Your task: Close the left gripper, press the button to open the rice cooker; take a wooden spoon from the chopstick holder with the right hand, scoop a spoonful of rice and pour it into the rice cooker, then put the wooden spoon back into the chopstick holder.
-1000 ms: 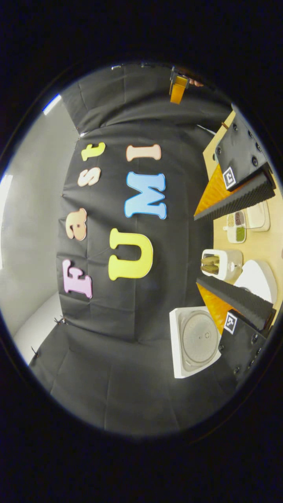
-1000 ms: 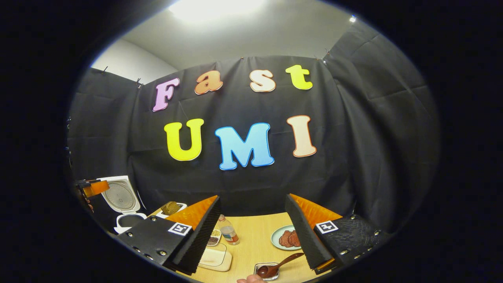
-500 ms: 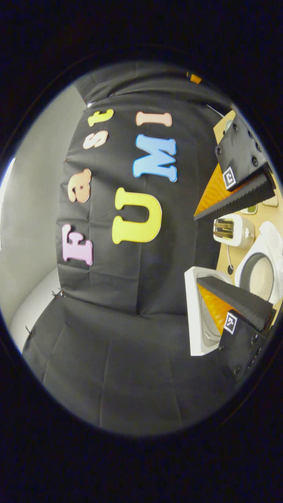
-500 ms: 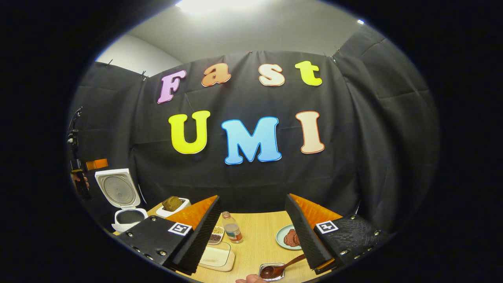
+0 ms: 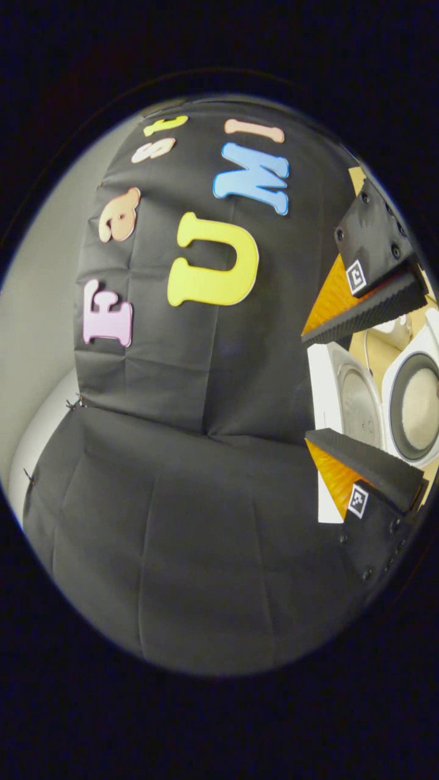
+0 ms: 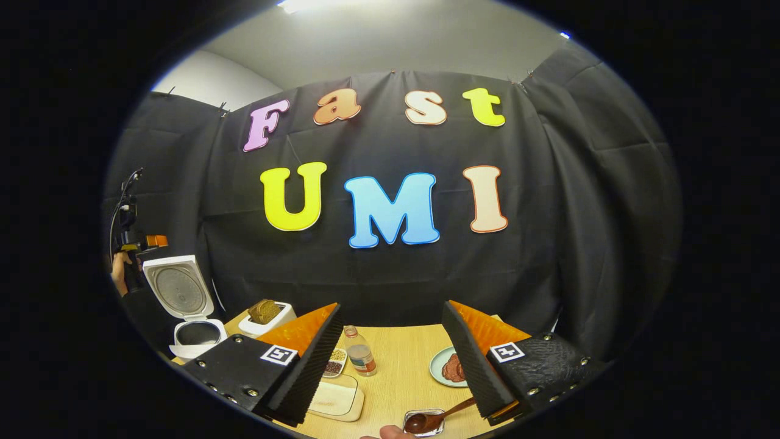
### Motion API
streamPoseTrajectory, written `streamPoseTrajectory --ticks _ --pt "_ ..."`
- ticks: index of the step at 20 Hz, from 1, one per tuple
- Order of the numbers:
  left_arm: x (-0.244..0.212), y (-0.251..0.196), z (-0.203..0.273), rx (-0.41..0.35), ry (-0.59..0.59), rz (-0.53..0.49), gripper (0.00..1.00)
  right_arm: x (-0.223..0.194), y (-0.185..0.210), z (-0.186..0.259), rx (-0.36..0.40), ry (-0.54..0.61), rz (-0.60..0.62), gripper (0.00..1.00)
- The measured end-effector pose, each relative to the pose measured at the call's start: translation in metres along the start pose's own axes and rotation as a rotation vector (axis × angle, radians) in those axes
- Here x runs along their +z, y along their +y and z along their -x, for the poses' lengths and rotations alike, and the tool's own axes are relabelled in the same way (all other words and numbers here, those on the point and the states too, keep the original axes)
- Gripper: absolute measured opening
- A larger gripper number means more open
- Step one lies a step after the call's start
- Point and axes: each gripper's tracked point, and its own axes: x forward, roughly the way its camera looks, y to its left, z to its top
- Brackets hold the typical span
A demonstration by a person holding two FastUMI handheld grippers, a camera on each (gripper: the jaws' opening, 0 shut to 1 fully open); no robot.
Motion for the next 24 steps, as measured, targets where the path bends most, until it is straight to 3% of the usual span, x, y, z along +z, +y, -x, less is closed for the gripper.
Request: streamPoseTrajectory --ticks 6,11,14,24 --pt "0.002 0.020 -0.061 0.103 0.033 -0.014 0.96 -0.005 -0.007 -0.005 -0.033 0.007 -0.010 0.99" --pt "-0.026 0.045 -0.099 0.193 0.123 -0.010 0.97 -0.015 -0.011 -0.009 -0.042 0.038 -0.026 0.99" --pt "-0.042 0.048 -0.107 0.217 0.162 -0.075 0.98 -0.018 -0.011 -0.011 -0.038 0.048 -0.032 0.99" --pt "-0.038 0.037 -0.082 0.227 0.125 -0.064 0.98 -0.004 0.003 -0.013 0.051 0.021 -0.046 0.99"
